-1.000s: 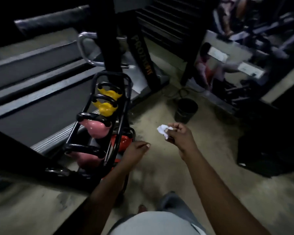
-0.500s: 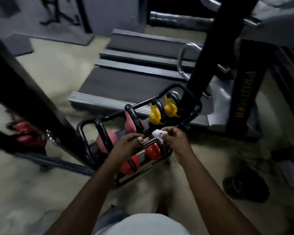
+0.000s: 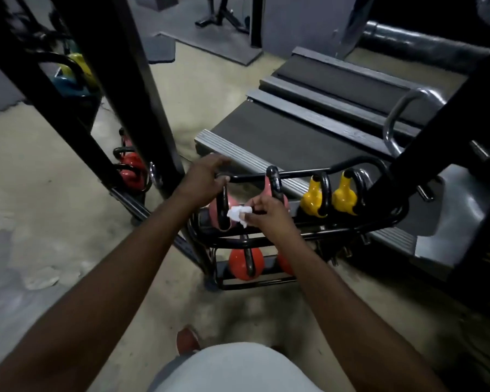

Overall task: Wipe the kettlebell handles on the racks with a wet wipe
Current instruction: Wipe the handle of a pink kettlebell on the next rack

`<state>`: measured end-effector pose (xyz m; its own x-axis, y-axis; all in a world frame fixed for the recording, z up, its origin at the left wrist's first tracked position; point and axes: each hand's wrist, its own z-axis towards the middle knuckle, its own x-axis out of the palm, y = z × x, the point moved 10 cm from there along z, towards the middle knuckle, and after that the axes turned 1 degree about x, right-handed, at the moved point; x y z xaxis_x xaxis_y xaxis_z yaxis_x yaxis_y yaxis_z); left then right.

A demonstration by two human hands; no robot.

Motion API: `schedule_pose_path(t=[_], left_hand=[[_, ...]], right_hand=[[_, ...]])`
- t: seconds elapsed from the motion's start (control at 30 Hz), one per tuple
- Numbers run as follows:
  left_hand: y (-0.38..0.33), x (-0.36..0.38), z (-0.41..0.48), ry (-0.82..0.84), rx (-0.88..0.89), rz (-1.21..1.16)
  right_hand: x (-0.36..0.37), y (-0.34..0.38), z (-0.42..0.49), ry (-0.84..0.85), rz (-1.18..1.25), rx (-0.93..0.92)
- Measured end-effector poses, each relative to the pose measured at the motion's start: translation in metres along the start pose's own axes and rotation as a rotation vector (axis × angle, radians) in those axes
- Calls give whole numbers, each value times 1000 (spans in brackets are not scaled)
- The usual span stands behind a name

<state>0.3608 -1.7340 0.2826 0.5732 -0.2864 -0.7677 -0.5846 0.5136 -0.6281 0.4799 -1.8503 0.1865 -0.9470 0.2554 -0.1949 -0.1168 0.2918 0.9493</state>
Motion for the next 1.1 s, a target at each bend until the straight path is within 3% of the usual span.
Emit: schedule_pose_path(t=[0.13,0.23,0.37,0.53,0.73,0.87,0.97,1.1], left_hand=[[23,16,20,135,-163,49],[42,29,29,235,-258,96],[49,34,34,267,-255,117],[45,36,35,266,-186,217],[48,37,32,253,-216,200],[49,37,36,261,-282,122],[49,33,38,252,-322,121],[47,29,37,230,-337,138]], right_hand=[[-2,8,8,-229,-19,-23],[6,15,3,-292,-54,-81],[33,19,-15,-246,-89,-224],[41,31,-25,-345,-291,-339],[70,63,-29,-178,-836,-674],[77,73,-18,-178,-944,-698],[99,48,-24,-49,-1009,-723],[73,55,-12,-116,-873,-687]])
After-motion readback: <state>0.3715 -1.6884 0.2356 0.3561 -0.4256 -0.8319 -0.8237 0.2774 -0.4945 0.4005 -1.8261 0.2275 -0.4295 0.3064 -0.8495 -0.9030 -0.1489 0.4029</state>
